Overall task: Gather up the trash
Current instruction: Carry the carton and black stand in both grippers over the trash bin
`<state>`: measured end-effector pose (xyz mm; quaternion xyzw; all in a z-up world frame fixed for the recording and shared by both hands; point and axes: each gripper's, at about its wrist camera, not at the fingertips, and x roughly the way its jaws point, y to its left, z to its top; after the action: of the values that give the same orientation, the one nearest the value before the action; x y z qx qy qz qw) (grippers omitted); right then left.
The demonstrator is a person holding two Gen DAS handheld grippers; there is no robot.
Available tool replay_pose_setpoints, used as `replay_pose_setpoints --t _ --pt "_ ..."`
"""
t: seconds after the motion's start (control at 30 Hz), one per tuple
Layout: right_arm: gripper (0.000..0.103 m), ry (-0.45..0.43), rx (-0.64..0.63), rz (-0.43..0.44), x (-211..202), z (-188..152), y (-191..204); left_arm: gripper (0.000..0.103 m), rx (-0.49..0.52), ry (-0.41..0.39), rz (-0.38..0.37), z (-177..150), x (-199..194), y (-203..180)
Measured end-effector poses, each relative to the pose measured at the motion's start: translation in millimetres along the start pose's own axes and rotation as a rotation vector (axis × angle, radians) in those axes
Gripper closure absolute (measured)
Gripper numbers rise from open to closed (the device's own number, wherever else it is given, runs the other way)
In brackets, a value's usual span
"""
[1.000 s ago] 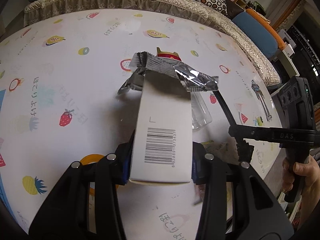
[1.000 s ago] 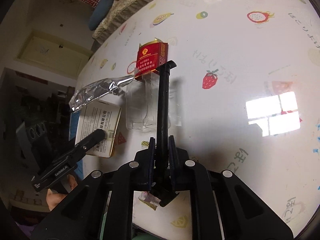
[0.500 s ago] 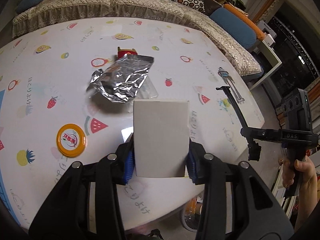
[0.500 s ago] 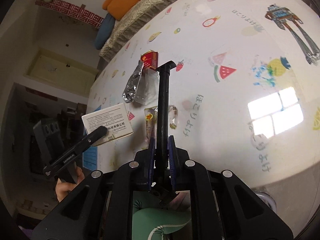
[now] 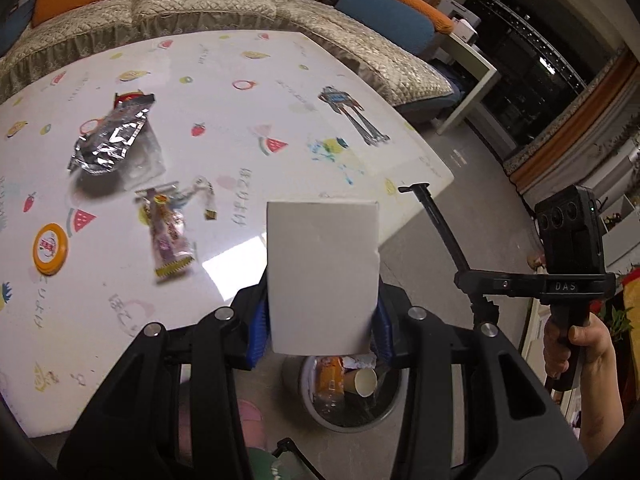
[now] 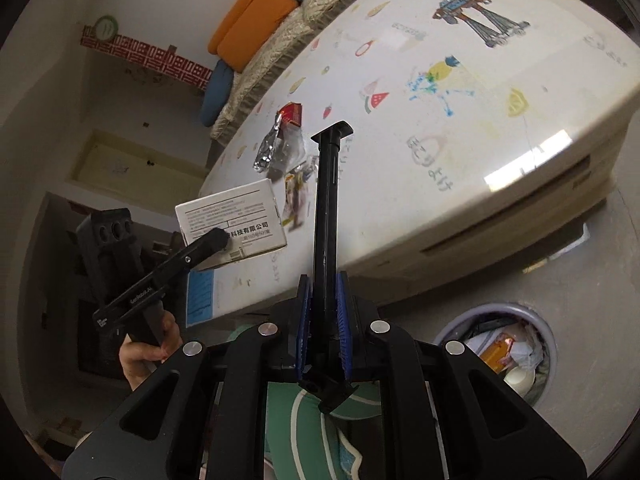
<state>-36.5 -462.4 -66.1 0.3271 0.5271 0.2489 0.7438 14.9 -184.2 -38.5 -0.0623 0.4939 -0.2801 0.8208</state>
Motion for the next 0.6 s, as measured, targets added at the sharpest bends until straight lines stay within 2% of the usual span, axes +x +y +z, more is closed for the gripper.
replay_pose_setpoints --t 0.3,0.5,0.6 --pt "0.089 0.02 0.106 -0.014 -19.1 -86.8 -64.1 0.064 0.102 0.146 -0.074 -65.9 52.7 -63.6" --pt "0.089 0.026 0.21 -0.016 -17.0 -134.3 -115.6 0.064 0.098 0.253 -0.137 -112.6 92.9 -83.5" --pt "0.089 0.043 0.263 -0.024 -7.2 -150.0 -139.0 0.064 0.091 0.301 -0.14 -128.7 116.0 -85.6"
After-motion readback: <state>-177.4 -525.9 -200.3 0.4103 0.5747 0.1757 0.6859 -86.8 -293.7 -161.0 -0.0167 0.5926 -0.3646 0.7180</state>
